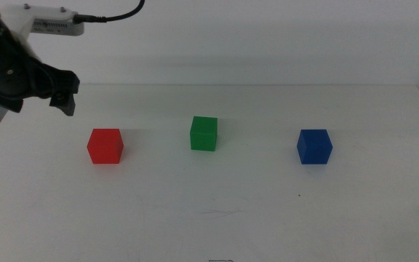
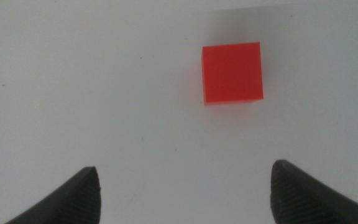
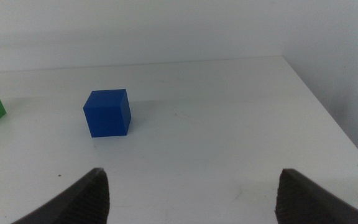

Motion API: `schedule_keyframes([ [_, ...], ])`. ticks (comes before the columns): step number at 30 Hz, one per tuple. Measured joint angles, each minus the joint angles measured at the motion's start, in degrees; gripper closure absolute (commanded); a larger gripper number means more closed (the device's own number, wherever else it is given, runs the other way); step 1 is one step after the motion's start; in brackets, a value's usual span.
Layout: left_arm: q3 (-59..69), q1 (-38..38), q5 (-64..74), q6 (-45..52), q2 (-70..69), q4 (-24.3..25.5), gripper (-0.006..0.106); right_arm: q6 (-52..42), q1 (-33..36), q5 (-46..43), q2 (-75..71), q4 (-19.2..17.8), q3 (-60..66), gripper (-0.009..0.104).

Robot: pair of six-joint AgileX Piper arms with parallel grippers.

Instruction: Stack red cubes first, then green, then blue cubes in a specific spot.

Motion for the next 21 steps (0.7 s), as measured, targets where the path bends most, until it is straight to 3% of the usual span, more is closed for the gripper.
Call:
schedule_keyframes([
  [21, -10.8, -3.0, 3.4, -1.5, 8.6, -1.6, 0.011, 0.0, 0.0, 0.0, 0.0, 0.0, 0.0, 0.022],
])
